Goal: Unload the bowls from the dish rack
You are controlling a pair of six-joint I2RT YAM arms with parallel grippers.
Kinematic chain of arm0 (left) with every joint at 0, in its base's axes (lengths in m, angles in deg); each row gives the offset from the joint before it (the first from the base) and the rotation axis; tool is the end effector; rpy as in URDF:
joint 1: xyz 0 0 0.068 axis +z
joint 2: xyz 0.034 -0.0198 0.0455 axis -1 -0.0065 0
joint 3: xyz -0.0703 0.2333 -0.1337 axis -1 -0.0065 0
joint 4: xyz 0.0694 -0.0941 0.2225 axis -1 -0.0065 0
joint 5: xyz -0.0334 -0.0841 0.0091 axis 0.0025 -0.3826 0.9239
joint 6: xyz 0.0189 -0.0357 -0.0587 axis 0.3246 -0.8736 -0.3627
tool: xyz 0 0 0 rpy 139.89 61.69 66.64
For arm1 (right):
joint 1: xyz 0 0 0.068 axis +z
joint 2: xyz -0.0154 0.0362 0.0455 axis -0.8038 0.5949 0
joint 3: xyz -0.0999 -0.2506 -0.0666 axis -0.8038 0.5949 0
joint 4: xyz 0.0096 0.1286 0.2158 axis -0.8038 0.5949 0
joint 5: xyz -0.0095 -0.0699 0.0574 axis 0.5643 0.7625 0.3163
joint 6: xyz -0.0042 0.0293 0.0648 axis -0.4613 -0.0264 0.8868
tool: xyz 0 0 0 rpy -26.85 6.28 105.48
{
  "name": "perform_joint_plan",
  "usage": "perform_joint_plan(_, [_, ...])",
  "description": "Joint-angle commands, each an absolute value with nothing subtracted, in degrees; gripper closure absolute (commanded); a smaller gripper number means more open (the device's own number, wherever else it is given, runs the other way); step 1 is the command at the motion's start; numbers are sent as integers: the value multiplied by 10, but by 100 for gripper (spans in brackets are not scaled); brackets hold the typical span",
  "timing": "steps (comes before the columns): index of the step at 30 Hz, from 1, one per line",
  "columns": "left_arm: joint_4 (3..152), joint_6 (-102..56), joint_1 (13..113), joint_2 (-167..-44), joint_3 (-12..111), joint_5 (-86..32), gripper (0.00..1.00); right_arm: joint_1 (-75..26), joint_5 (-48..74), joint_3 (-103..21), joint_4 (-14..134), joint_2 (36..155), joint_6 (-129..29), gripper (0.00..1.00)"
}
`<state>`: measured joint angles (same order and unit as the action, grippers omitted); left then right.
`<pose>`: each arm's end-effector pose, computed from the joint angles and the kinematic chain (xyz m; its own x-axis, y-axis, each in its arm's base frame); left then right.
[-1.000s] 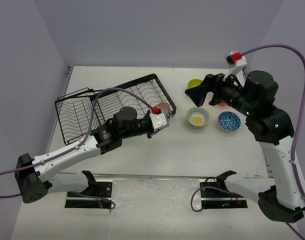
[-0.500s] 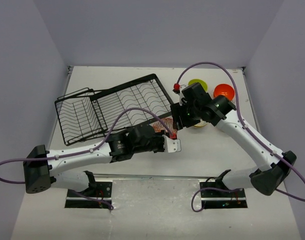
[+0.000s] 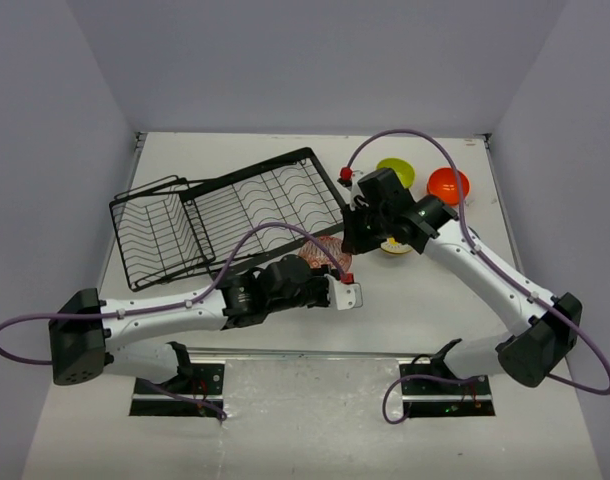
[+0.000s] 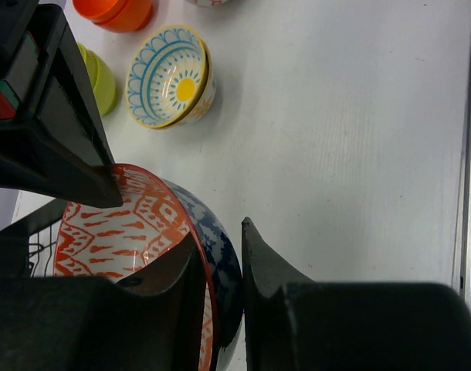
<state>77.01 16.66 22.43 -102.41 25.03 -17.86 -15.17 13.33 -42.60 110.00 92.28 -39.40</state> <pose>0.1167 -0.2760 0.2753 0.3019 0.5042 -0.8091 0.8791 0.1811 0.4409 0.2163 0.1806 0.3303 -0.7875 -0.2424 -0.5666 -0.4634 0.8391 0.2849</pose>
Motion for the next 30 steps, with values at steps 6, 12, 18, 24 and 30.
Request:
perform_joint_plan(6, [886, 158, 233, -1012, 264, -41, 0, -184, 100, -386, 998, 894, -337, 100])
perform_joint_plan(12, [838, 41, 233, -945, 310, -30, 0, -348, 117, -293, 873, 824, -268, 100])
perform_joint_plan(18, [668, -230, 234, -848, 362, 283, 0, -513, 197, -188, 787, 746, -214, 100])
perform_joint_plan(24, [401, -425, 245, -776, 411, 403, 0, -666, 270, -132, 733, 736, -166, 100])
perform_joint_plan(30, [402, -413, 245, -698, 355, 365, 0, -744, 268, -77, 689, 738, -138, 100])
